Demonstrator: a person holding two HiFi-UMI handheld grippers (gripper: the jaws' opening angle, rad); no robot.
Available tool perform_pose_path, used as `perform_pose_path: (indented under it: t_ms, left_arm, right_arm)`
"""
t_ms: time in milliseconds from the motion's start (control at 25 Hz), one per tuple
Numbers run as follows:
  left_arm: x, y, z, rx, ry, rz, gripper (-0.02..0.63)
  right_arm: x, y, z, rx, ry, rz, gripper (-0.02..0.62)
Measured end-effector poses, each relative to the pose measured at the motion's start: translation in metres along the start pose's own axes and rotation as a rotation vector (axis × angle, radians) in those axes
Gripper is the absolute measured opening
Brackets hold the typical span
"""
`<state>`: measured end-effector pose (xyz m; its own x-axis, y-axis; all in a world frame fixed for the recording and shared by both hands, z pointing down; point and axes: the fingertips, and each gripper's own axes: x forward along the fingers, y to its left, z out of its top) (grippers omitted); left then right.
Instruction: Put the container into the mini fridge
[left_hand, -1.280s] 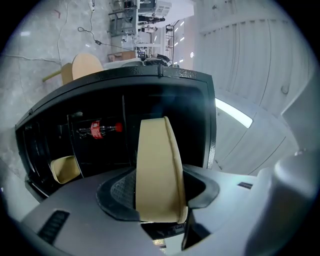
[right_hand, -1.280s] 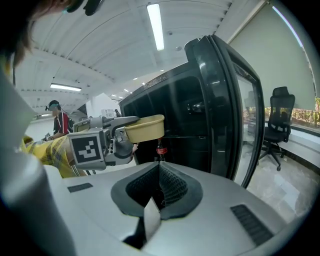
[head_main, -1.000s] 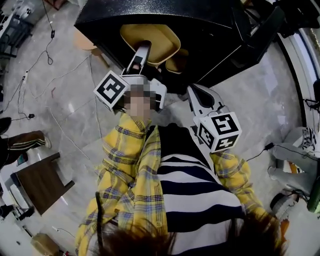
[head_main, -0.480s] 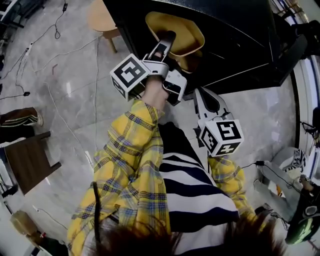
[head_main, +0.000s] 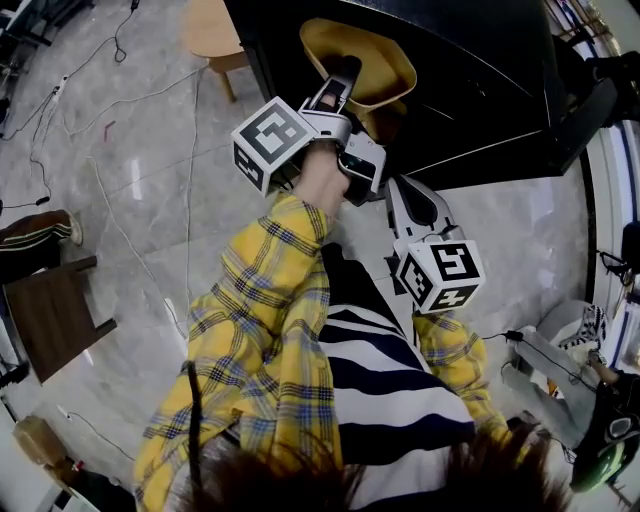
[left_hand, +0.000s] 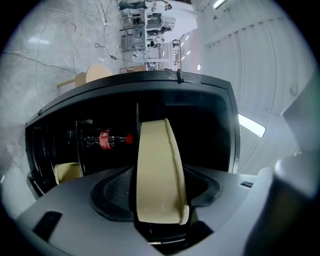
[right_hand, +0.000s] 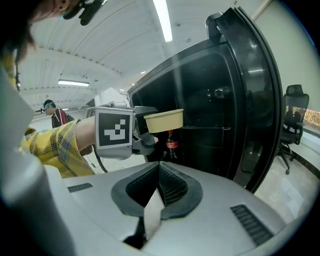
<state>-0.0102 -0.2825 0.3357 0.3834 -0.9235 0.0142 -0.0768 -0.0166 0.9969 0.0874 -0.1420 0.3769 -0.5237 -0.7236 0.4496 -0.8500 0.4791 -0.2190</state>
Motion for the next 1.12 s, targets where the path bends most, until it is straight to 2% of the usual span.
perform_pose_path:
  t_ms: [320, 560, 640, 680, 760, 880, 960, 1040, 1120]
  left_arm:
    - [0.000, -0.004, -0.001, 0.029, 0.008, -0.025, 0.318]
    - [-0.013, -0.013, -0.002, 0.117, 0.036, -0.089, 0.319]
    - [-0.024, -0.016, -0.004, 0.179, 0.044, -0.124, 0.319]
    - [-0.032, -0.017, -0.004, 0.246, 0.044, -0.129, 0.319]
    - [-0.050, -0.015, -0.002, 0.446, 0.037, -0.124, 0.319]
    - [-0.066, -0.018, -0.006, 0.839, 0.027, -0.110, 0.319]
    - [-0.070, -0.022, -0.012, 1.073, 0.038, -0.105, 0.319]
    - [-0.071, -0.024, -0.019, 1.230, 0.055, -0.099, 0.319]
    - [-0.071, -0.023, -0.024, 1.328, 0.076, -0.096, 0.319]
  right_arm:
    - [0.000, -0.006, 0.004, 0.003, 0.004, -0.006, 0.028]
    - [0.000, -0.016, 0.012, 0.006, 0.006, -0.008, 0.028]
    - [0.000, -0.013, 0.008, 0.002, 0.002, -0.002, 0.028]
    - [0.000, -0.010, 0.006, -0.002, -0.001, 0.001, 0.028]
    - [0.000, -0.005, 0.002, -0.010, -0.009, 0.006, 0.028]
    - [0.003, -0.002, 0.003, -0.017, -0.018, 0.008, 0.028]
    - [0.006, -0.002, 0.007, -0.020, -0.026, 0.008, 0.028]
    - [0.008, -0.001, 0.009, -0.022, -0.031, 0.007, 0.028]
    - [0.008, 0.000, 0.010, -0.024, -0.032, 0.004, 0.028]
